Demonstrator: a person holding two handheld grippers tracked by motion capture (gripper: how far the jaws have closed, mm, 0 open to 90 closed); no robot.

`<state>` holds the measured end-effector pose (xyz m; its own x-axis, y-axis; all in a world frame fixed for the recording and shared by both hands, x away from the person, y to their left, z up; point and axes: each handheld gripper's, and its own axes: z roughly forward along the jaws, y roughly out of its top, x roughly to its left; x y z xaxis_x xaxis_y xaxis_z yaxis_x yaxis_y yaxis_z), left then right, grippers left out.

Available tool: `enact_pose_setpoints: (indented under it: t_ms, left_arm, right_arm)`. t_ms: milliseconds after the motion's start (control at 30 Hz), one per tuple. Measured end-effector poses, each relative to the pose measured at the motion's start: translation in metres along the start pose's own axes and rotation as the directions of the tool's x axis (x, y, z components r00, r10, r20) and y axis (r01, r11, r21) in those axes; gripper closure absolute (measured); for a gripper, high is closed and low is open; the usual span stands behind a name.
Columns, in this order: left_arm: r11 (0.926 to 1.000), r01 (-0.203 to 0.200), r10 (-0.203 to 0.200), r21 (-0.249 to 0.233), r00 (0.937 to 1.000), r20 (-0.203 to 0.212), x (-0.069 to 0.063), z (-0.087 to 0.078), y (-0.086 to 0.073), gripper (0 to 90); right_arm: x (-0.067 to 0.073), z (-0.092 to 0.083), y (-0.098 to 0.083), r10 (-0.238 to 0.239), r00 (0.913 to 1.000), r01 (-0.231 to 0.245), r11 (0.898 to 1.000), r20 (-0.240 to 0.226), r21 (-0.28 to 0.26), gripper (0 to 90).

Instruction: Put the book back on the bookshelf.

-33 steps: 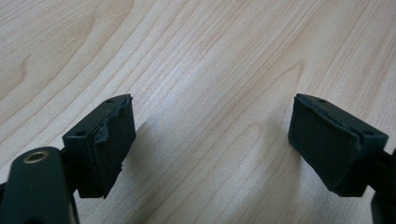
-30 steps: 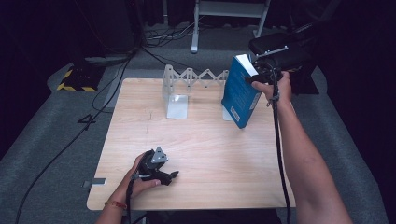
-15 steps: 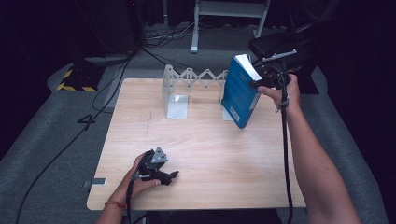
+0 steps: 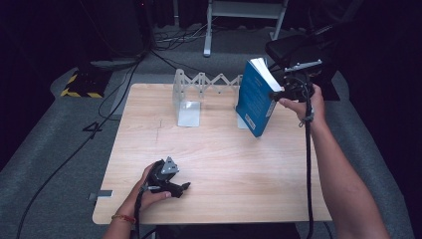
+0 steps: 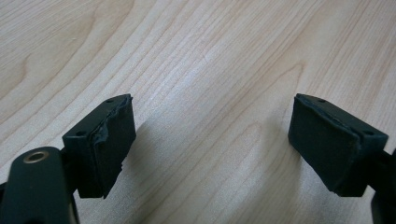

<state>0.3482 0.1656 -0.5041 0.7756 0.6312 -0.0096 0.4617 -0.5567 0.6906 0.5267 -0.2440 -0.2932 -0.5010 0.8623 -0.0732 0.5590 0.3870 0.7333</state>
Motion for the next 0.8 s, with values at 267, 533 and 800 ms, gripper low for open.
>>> enact_pose_setpoints:
  t_ms: [267,533,800]
  left_arm:
    - [1.0000,0.001,-0.001,0.000,1.0000,0.000,0.000,0.000,0.000,15.4]
    - [1.0000,0.003,-0.003,0.000,1.0000,0.001,0.000,0.000,0.000,15.4]
    - [1.0000,0.004,-0.004,0.000,1.0000,0.001,0.000,0.000,0.000,15.3]
  right_arm:
    - [0.002,-0.001,-0.008,-0.025,0.9996,0.025,1.000,0.010,0.005,26.4]
    - [0.001,-0.003,-0.021,-0.067,0.9978,0.067,0.998,0.005,0.008,27.1]
    - [-0.002,-0.001,-0.034,-0.091,0.9956,0.091,0.996,0.020,0.013,29.1]
